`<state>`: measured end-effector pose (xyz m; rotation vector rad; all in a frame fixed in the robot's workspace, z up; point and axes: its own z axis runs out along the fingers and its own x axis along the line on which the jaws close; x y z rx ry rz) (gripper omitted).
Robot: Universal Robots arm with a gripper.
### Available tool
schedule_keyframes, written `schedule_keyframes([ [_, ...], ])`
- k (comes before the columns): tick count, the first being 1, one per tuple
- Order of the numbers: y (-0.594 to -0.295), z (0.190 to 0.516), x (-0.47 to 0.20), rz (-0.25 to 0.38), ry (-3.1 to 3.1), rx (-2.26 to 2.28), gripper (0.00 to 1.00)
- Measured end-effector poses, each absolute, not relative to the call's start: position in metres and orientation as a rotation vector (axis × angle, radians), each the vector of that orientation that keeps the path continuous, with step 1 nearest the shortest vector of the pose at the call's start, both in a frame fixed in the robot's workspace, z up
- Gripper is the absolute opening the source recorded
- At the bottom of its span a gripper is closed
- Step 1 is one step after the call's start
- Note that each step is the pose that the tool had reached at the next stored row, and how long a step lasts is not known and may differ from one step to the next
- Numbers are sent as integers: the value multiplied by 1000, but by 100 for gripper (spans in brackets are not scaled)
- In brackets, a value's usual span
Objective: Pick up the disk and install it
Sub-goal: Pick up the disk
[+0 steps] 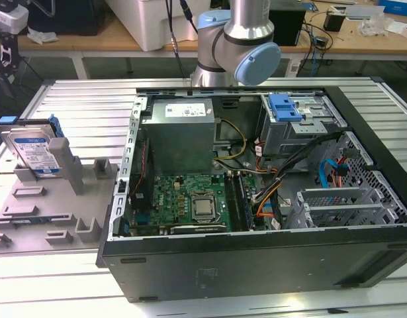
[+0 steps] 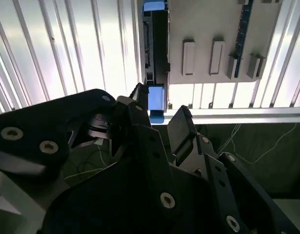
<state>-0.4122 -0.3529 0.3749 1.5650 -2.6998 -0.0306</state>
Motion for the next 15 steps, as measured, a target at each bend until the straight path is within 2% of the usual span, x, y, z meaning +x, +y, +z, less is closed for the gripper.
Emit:
schedule_keyframes([
  [15, -353, 373, -412, -24, -2379, 2015, 44],
])
